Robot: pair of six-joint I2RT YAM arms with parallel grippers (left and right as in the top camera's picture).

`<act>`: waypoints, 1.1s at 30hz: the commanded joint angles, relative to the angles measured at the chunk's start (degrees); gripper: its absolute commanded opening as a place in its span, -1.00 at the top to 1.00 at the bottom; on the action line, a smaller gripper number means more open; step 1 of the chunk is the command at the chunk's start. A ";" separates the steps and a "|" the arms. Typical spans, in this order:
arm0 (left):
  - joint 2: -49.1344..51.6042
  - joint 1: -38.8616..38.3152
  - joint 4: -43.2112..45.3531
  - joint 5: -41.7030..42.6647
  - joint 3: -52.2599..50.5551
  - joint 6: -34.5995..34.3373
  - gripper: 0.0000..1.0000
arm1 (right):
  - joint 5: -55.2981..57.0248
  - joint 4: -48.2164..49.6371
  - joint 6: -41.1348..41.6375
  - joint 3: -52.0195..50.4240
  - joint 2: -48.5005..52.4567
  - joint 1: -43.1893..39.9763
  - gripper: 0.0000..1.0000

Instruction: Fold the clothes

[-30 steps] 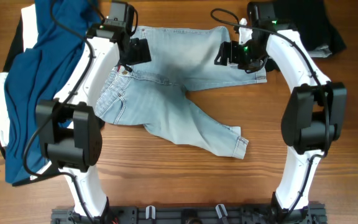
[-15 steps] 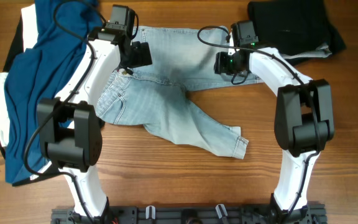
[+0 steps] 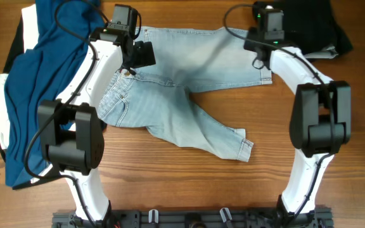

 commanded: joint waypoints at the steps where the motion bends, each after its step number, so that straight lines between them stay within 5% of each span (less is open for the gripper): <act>1: -0.33 0.92 -0.07 0.46 -0.39 0.98 -1.00 | -6.54 -5.29 -1.05 0.68 -3.65 -1.29 -0.55; 4: -4.17 2.43 -3.74 0.48 -0.39 1.66 -1.00 | -16.52 -13.64 -0.94 0.76 -12.63 -1.31 -0.79; 8: -11.61 4.42 -12.94 0.50 -0.42 2.45 -1.00 | -26.62 -29.40 -0.83 0.74 -23.56 -1.29 -0.82; 15: -15.15 4.81 -27.87 0.48 -0.48 2.64 -1.00 | -26.51 -56.72 -2.62 -1.18 -29.68 2.08 -0.78; 25: -28.76 4.76 -26.82 0.46 -0.48 2.60 -1.00 | -24.39 -54.36 11.45 -30.67 -49.55 4.33 -0.76; 33: -30.08 4.76 -25.27 0.46 -2.08 2.64 -1.00 | -24.46 -39.04 20.68 -49.88 -52.57 4.33 -0.45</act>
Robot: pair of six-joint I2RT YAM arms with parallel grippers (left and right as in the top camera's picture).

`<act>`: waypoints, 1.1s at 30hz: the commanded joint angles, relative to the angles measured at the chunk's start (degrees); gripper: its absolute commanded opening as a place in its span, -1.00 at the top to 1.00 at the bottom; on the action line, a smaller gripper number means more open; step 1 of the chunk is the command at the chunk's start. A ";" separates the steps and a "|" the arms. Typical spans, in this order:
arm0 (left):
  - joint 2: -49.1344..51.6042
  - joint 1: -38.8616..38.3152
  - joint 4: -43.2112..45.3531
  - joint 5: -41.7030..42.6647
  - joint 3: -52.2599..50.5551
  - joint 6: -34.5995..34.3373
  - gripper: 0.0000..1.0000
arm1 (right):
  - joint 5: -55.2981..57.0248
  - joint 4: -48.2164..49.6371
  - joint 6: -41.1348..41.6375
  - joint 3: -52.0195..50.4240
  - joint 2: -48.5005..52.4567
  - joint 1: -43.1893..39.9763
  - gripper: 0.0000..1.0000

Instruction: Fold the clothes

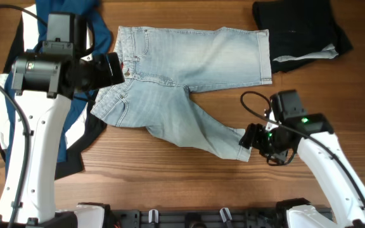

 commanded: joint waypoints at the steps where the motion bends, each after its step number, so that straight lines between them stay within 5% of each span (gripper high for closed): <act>1: 1.66 0.00 0.59 0.24 -1.95 0.74 -1.00 | 0.68 4.63 5.97 -5.38 -0.07 0.07 -0.45; 17: 1.73 0.02 2.01 -0.66 -4.17 0.74 -1.00 | -2.45 18.12 6.03 -10.05 -0.04 4.90 -0.18; 25: 1.73 0.07 1.95 -1.07 -4.17 0.74 -1.00 | 0.07 19.10 5.55 -9.55 -0.11 6.71 0.92; 33: 1.73 0.07 1.62 -1.05 -4.17 0.74 -1.00 | 0.11 -9.09 -3.89 16.41 -1.55 5.79 0.91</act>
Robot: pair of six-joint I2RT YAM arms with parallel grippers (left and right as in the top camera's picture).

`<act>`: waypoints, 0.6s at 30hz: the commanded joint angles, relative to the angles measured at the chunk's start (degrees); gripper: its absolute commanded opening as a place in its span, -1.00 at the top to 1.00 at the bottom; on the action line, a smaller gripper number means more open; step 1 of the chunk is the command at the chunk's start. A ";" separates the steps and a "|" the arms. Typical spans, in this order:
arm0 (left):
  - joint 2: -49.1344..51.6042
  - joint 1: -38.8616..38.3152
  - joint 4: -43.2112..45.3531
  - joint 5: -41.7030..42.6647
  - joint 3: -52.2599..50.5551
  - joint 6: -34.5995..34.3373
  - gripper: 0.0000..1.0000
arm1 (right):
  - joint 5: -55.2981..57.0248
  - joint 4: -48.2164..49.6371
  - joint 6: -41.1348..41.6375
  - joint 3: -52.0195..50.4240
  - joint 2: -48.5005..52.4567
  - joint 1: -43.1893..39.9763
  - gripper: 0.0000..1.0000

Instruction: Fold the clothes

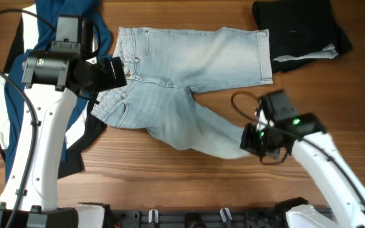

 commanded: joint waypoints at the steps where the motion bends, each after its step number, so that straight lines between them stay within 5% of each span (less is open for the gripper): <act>1: 0.44 0.07 0.13 -0.59 -0.46 0.74 -1.00 | 1.88 -6.01 -4.98 12.39 -1.22 -0.31 0.92; 7: 0.44 0.07 0.24 -0.59 -0.46 0.79 -1.00 | 12.48 -0.04 -1.92 13.73 1.84 -1.11 0.92; 18: 0.44 0.07 1.18 -0.59 -0.46 0.76 -1.00 | 15.56 16.68 -3.45 13.73 23.91 -11.91 0.91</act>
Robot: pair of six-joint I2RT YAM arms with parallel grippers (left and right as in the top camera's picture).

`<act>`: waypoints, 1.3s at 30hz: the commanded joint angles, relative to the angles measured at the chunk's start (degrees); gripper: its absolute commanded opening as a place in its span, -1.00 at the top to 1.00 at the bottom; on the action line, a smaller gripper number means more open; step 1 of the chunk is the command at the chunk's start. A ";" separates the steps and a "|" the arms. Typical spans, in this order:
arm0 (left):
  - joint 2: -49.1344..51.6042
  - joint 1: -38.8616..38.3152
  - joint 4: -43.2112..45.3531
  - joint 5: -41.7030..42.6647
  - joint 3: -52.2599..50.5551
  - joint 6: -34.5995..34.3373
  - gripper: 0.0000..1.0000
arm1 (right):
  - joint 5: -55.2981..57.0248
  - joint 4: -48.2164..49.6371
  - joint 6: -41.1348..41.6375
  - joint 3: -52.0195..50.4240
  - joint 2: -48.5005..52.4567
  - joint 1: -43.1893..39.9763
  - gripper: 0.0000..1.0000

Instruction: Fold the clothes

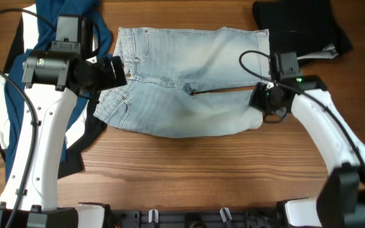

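Light blue jeans point(170, 76) lie flat on the wooden table, waistband to the left and both legs stretched right, almost parallel. My right gripper point(260, 103) is shut on the hem of the near leg point(246, 120), just below the hem of the far leg point(262, 60). My left gripper point(120, 71) sits at the waistband by the button. Its black body hides the fingertips, so whether it grips the denim cannot be made out.
A heap of clothes point(8, 101), blue, white and black, lies along the left edge under my left arm. A black garment point(300, 25) with a pale strip lies at the back right, close to the jeans' far hem. Bare wood point(189, 171) fills the front.
My right gripper has moved back and to the right with the near leg's hem in it. That leg, slanting toward the front before, now lies beside the far leg. The left arm has not moved.
At first both grippers were over the far part of the jeans, with the near leg splayed toward the front. Then the left stood at the waistband and the right at that leg's hem. The right then held the hem, and now the leg lies alongside the other.
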 commanded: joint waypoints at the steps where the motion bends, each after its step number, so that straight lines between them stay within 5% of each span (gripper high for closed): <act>1: 0.37 0.04 0.66 -0.57 -0.44 0.76 -1.00 | 3.17 5.16 -0.85 0.63 5.99 -5.09 0.81; 2: 0.37 0.04 0.83 -0.57 -0.48 0.76 -1.00 | 3.10 7.82 -1.60 0.63 7.06 -6.64 0.58; 4: 0.37 0.04 1.46 -0.59 -0.76 0.76 -1.00 | -1.22 12.85 -8.17 0.66 7.63 -8.20 -0.61; 8: 0.44 0.04 2.51 -0.57 -1.11 0.74 -1.00 | -7.85 10.21 -12.26 2.69 5.51 -8.59 -0.76; 16: 0.44 0.04 2.43 -0.57 -1.14 0.74 -1.00 | -6.95 -9.05 -13.51 -1.70 -1.03 -6.73 -0.64; 27: 0.44 0.07 2.23 -0.59 -1.14 0.74 -1.00 | -9.64 13.09 -9.40 -19.63 -1.01 -6.32 -0.31; 28: 0.44 0.04 2.21 -0.59 -1.11 0.74 -1.00 | -10.08 13.70 -9.42 -19.69 -1.01 -6.32 -0.18; 30: 0.44 0.04 2.21 -0.59 -1.14 0.74 -1.00 | -11.02 14.62 -9.42 -19.61 -1.03 -6.34 0.43; 32: 0.44 0.04 2.21 -0.59 -1.14 0.74 -1.00 | -12.85 13.22 -9.49 -18.73 -1.14 -6.34 0.70; 39: 0.44 0.07 2.23 -0.59 -1.14 0.76 -1.00 | -10.97 -14.16 -12.74 0.72 -3.23 -6.34 0.89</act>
